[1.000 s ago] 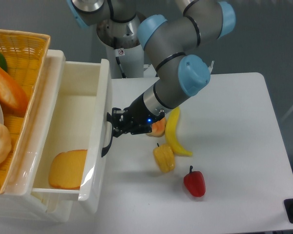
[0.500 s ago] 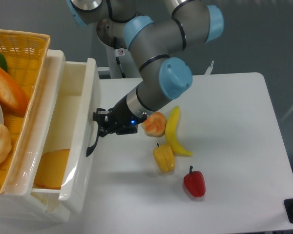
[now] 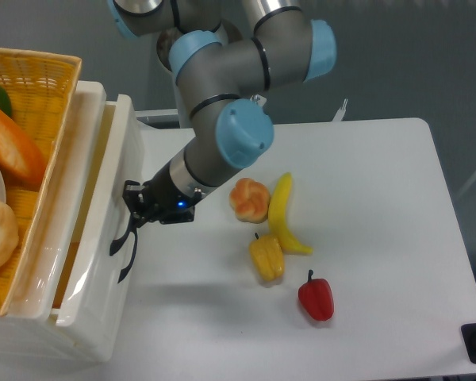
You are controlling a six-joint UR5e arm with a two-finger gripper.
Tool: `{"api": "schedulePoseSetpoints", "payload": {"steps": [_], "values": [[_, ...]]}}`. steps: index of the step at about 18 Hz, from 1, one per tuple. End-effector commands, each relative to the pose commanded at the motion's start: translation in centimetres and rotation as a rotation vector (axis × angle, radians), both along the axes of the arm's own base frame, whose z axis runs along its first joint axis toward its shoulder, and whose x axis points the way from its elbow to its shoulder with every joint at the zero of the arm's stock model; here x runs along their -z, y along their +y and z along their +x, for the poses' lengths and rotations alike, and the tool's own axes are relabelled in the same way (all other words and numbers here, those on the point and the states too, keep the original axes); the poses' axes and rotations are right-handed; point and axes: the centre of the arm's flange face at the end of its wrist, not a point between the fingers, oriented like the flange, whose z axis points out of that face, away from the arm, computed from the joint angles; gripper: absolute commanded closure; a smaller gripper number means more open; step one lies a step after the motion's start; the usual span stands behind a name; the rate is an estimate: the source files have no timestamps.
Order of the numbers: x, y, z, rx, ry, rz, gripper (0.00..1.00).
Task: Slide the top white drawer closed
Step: 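Press the drawer front flush with the cabinet using the gripper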
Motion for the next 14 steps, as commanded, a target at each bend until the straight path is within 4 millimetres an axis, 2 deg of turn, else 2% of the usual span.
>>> {"api": "schedulePoseSetpoints", "payload": {"steps": [6, 8, 9, 10, 11, 12, 14], "values": [[0.0, 0.2, 0.1, 0.021, 0.023, 0.003, 1.00], [-0.1, -0.3, -0.5, 0.035, 0.059, -0.012, 1.00], [-0.2, -0.8, -1.3, 0.029, 0.076, -0.023, 0.91], [-0.4, -1.6, -2.6, 0.011, 0.092, -0.029, 0.72], [-0.4, -2.6, -4.3, -0.012, 0.108, -0.030, 0.62], [-0.7, -3.3, -5.8, -0.032, 0.123, -0.024, 0.61], [-1.4, -4.6, -8.5, -0.069, 0.153, -0.013, 0.48]]}}
